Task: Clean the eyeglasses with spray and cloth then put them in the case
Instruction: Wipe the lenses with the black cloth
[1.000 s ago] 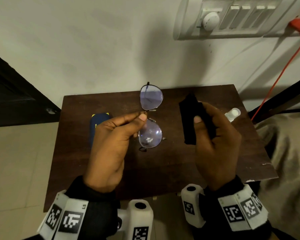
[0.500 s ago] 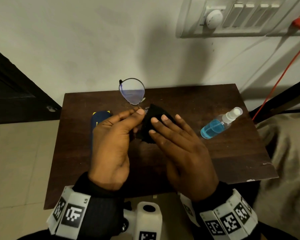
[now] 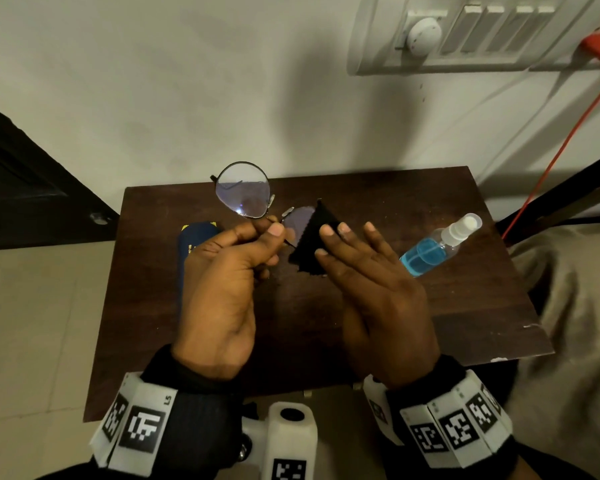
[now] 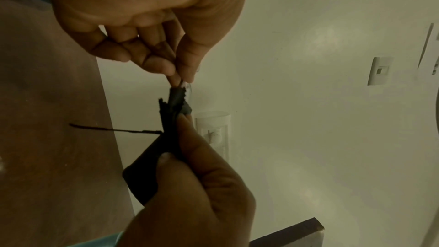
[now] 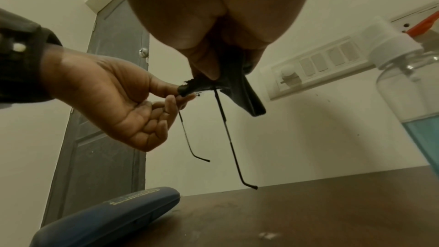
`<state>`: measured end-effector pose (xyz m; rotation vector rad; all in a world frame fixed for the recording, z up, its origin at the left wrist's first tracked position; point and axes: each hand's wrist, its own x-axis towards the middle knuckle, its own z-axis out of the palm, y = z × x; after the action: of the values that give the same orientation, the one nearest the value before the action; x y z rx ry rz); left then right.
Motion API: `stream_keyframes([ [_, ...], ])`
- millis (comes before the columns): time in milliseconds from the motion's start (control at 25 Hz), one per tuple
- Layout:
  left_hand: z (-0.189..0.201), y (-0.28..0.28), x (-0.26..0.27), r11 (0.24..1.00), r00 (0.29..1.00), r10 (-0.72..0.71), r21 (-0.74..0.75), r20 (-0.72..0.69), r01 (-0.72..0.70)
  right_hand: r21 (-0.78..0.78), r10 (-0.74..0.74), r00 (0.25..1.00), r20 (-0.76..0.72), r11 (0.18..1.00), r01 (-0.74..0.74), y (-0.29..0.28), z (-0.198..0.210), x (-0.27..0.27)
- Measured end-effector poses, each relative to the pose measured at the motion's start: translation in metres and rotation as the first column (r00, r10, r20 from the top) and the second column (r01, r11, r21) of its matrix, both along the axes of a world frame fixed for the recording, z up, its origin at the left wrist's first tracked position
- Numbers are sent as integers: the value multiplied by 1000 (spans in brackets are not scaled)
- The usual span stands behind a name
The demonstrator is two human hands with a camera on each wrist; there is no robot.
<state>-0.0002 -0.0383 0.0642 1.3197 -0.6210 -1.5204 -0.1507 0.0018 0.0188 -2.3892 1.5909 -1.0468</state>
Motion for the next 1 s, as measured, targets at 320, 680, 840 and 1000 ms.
stream_keyframes([
  [320, -4, 8, -10, 998, 994, -48, -30, 95, 51, 9, 23, 1000, 8, 1000, -23, 0, 3, 3],
  [680, -7, 7, -9, 995, 984, -70, -59, 164, 80, -12, -14, 1000, -6, 1000, 14, -1, -1, 3],
  [840, -5, 5, -8, 997, 988, -57, -52, 143, 65, -6, 111, 994, -14, 994, -111, 0, 2, 2],
  [1000, -8, 3, -8, 997, 984, -45, -59, 174, 56, -19, -67, 998, 5, 998, 67, -3, 1, -1],
])
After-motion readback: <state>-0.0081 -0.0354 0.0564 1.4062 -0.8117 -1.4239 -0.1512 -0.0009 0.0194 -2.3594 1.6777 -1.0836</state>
